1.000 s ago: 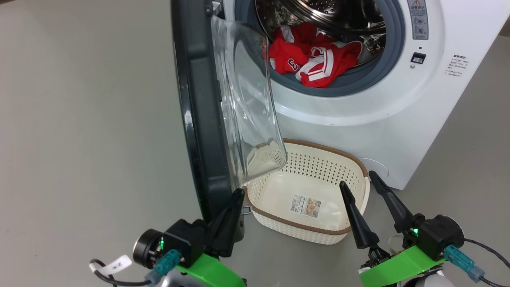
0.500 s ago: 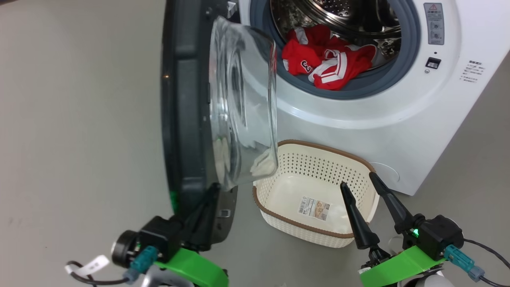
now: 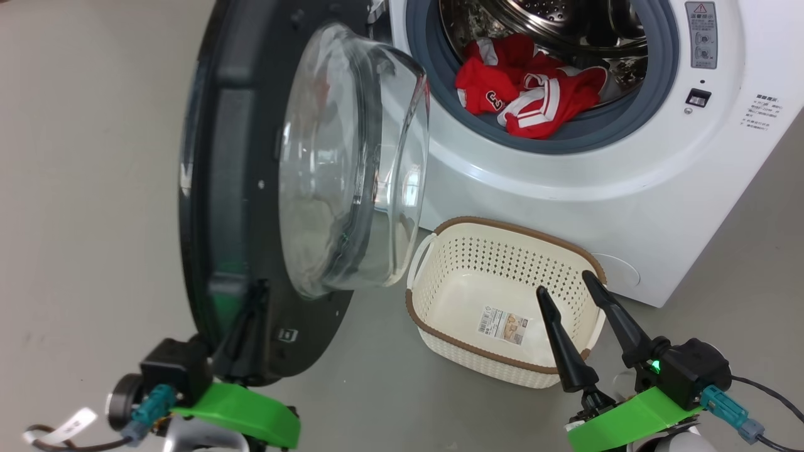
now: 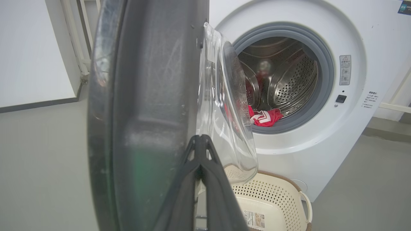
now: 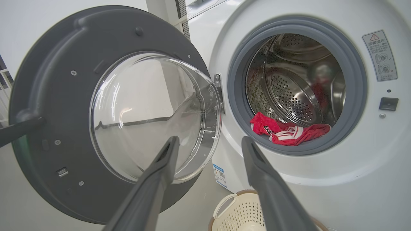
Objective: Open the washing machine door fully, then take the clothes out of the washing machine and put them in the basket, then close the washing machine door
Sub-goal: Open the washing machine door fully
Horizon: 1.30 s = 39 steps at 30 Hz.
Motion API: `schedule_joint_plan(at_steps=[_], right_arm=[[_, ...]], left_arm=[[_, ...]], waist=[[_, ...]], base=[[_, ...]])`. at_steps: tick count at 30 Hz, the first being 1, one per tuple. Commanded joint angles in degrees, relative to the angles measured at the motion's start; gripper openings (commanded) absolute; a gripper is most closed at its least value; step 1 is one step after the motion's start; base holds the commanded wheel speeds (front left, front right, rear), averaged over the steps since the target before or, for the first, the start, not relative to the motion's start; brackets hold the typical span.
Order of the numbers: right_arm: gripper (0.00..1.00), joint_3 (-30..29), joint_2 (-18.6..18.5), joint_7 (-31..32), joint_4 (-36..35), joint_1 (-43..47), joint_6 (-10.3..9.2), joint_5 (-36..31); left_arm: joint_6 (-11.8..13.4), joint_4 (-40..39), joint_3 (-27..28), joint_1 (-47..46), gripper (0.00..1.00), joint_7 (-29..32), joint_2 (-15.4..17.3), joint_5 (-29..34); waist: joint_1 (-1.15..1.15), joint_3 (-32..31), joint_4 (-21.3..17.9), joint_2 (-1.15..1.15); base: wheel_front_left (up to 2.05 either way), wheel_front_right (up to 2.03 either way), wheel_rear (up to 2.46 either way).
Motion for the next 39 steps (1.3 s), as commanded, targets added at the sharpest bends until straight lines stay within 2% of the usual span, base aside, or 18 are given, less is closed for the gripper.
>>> schedule_joint_plan(at_steps=[1,12,26,39], right_arm=[[1.00,1.11,0.15,-0.37,-1.40,-0.97,0.37,-0.40],[1.00,1.11,0.15,-0.37,-1.27,-1.14,0.37,-1.28],[1.00,1.29,0.15,-0.37,-1.10,-0.97,0.37,-2.60],[1.00,1.42,0.15,-0.37,-0.69,-0.70,0.37,-3.36]], left_arm=[[1.11,-1.26,3.45,-1.08,0.00,-0.71,1.95,-0.32],[1.71,2.89,8.12,-3.11,0.00,-4.22,4.17,-2.25],[0.24,15.11,11.03,-9.32,0.00,-8.07,7.01,-3.73],[-1.93,25.99,13.72,-14.81,0.00,-10.76,7.79,-5.64]], waist=[[0.00,0.08,-0.01,0.00],[0.00,0.67,-0.05,0.00],[0.00,1.20,0.33,0.00],[0.00,1.24,0.24,0.00]], base=[[0.00,0.00,0.00],[0.00,0.00,0.00],[0.00,0.00,0.00],[0.00,0.00,0.00]])
